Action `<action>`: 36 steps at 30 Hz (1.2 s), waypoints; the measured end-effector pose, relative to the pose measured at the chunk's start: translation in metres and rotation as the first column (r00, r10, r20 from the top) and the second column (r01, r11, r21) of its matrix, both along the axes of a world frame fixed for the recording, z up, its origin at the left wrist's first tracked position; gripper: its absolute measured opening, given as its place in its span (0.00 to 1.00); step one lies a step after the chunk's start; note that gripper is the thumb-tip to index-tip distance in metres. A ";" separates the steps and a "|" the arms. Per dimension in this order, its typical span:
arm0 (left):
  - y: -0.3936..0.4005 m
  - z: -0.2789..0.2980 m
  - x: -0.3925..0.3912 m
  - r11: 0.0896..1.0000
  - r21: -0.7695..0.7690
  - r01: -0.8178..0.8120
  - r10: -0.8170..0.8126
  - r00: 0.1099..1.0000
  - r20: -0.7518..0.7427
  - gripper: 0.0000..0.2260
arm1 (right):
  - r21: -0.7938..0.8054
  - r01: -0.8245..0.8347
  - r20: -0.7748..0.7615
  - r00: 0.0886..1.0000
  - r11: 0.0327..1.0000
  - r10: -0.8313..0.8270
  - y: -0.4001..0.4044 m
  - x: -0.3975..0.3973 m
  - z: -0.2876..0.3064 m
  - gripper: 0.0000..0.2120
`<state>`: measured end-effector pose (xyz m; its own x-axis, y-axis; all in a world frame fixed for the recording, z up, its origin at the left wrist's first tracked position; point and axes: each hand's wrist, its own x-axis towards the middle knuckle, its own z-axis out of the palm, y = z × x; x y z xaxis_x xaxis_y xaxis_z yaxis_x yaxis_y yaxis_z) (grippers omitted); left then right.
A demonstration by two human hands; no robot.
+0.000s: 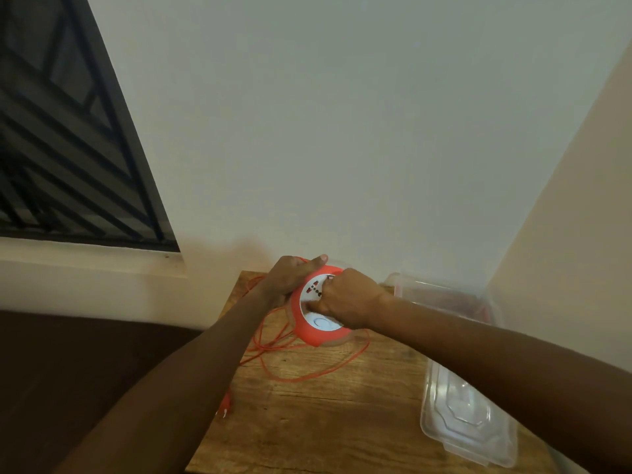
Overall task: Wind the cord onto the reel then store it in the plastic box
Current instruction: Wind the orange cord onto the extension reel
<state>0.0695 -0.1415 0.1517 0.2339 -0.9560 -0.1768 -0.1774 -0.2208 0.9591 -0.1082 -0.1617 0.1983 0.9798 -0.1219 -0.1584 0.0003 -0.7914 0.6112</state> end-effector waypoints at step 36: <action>-0.007 0.008 0.001 0.999 -0.032 -0.043 0.041 0.999 -0.035 0.26 | -0.080 -0.029 -0.124 0.992 0.996 0.019 -0.005 -0.001 0.024 0.26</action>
<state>0.0703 -0.1489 0.1600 0.2683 -0.9509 -0.1544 -0.1350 -0.1958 0.9713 -0.1092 -0.1664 0.2223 0.9564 -0.1162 -0.2679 0.0974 -0.7379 0.6679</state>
